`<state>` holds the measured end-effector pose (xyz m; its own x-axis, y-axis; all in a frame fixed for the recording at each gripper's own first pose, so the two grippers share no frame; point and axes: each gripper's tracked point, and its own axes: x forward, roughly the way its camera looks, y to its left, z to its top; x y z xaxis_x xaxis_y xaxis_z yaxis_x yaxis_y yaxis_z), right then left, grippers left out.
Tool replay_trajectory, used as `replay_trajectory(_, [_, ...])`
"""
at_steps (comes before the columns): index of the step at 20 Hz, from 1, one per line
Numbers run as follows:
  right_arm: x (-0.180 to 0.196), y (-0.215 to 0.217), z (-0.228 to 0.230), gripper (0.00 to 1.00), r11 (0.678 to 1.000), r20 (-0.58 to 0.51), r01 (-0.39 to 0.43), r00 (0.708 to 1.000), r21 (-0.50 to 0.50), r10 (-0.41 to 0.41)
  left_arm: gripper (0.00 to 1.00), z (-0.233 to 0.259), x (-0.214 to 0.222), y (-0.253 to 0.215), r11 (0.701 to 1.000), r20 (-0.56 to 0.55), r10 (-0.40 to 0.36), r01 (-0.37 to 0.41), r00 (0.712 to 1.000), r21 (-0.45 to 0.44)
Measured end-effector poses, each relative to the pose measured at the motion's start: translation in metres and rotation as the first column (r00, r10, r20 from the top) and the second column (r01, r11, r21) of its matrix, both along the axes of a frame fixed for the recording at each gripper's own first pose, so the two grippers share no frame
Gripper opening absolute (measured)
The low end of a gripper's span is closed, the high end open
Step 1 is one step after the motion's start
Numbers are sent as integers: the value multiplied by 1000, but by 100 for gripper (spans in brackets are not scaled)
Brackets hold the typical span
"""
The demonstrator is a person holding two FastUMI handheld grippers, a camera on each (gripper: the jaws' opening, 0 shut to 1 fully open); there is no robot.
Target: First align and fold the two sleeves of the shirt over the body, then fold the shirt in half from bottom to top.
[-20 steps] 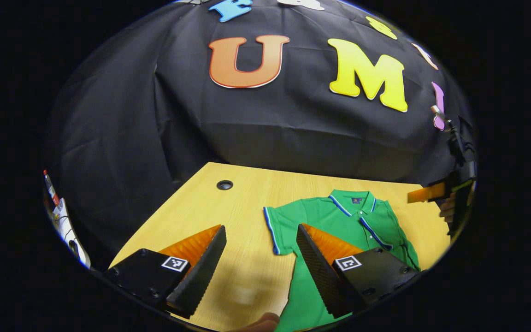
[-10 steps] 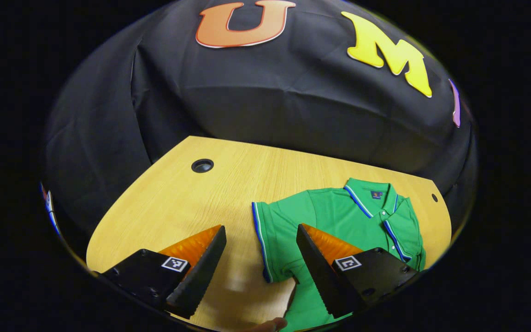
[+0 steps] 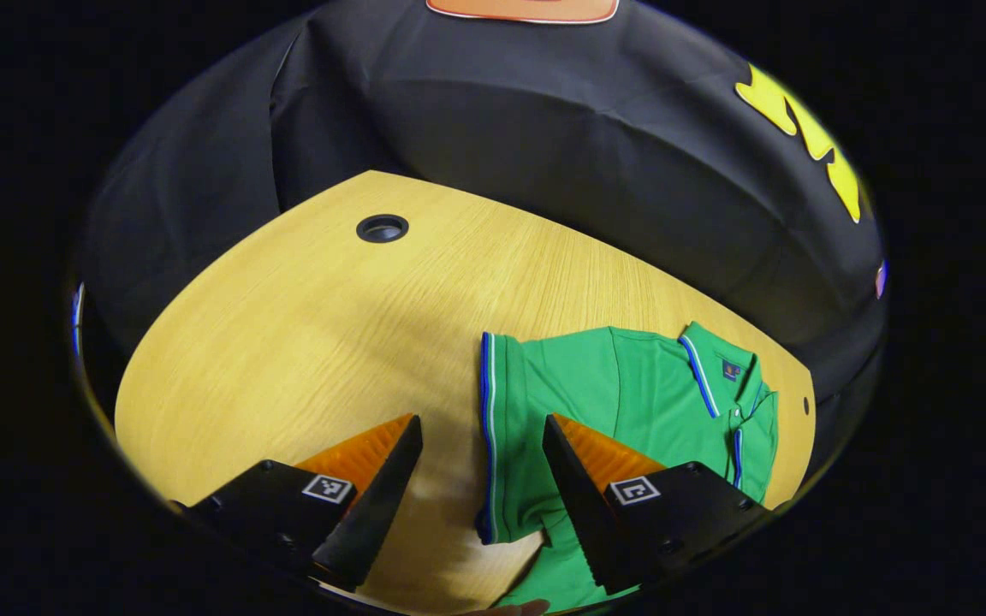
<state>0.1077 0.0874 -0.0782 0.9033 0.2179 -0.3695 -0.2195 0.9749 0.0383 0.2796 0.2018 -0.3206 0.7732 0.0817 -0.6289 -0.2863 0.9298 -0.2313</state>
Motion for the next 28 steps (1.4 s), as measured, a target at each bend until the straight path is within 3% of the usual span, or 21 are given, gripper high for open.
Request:
replay_trajectory(1, [-3, 2, 3, 94, 1000, 7, -1, 1000, 7, 1, 90, -3, -1, 0, 1000, -22, -7, 7, 1000, 14])
replay_trajectory(6, [-16, 3, 2, 94, 1000, 12, -16, 1000, 4, 16, 77, -12, -4, 8, 989, -140, -24, 44, 990, 138])
replay_trajectory(7, [-18, 3, 1, 94, 1000, 7, -21, 1000, 12, 21, 67, -11, -5, 10, 988, -162, -21, 45, 987, 145])
replay_trajectory(8, [-18, 2, -2, 94, 1000, 3, -21, 1000, 19, 21, 61, -12, -5, 10, 989, -185, -16, 42, 983, 139])
replay_trajectory(9, [-19, -1, -1, 98, 1000, 0, -18, 1000, 19, 18, 63, -11, -5, 10, 990, -202, -12, 40, 979, 134])
replay_trajectory(10, [-20, -2, -2, 94, 999, 0, -21, 1000, 24, 21, 54, -13, -5, 10, 990, -224, -12, 43, 975, 134])
replay_trajectory(11, [-21, -4, -1, 94, 999, 2, -19, 1000, 27, 19, 59, -15, -4, 7, 990, -244, -17, 51, 970, 133])
replay_trajectory(12, [-21, -8, 0, 94, 999, 5, -18, 1000, 26, 18, 50, -14, -4, 8, 989, -263, -24, 61, 965, 134])
replay_trajectory(13, [-24, -11, -2, 94, 1000, 6, -16, 1000, 25, 15, 47, -16, -3, 5, 989, -277, -31, 70, 960, 131])
replay_trajectory(14, [-26, -15, -2, 94, 1000, 8, -16, 1000, 26, 15, 52, -16, -3, 1, 989, -288, -36, 75, 957, 125])
replay_trajectory(15, [-26, -16, -3, 98, 999, 7, -18, 1000, 28, 18, 39, -16, -2, 0, 990, -297, -35, 74, 954, 123])
replay_trajectory(18, [-26, -24, -5, 94, 999, 4, -16, 1000, 33, 16, 31, -16, 1, -1, 989, -299, -32, 74, 954, 130])
replay_trajectory(19, [-26, -27, -4, 94, 999, 6, -13, 1000, 35, 13, 17, -16, 2, -2, 987, -299, -37, 81, 954, 137])
replay_trajectory(20, [-26, -29, -3, 94, 999, 4, -13, 1000, 37, 13, 23, -16, 4, -2, 987, -293, -38, 82, 955, 140])
replay_trajectory(23, [-29, -30, -3, 94, 998, -2, -18, 1000, 60, 18, 7, -13, 6, 0, 984, -291, -43, 91, 956, 152])
replay_trajectory(28, [-37, -39, -4, 94, 999, 6, -28, 1000, 34, 28, 4, 0, 6, -3, 984, -259, -36, 79, 965, 157])
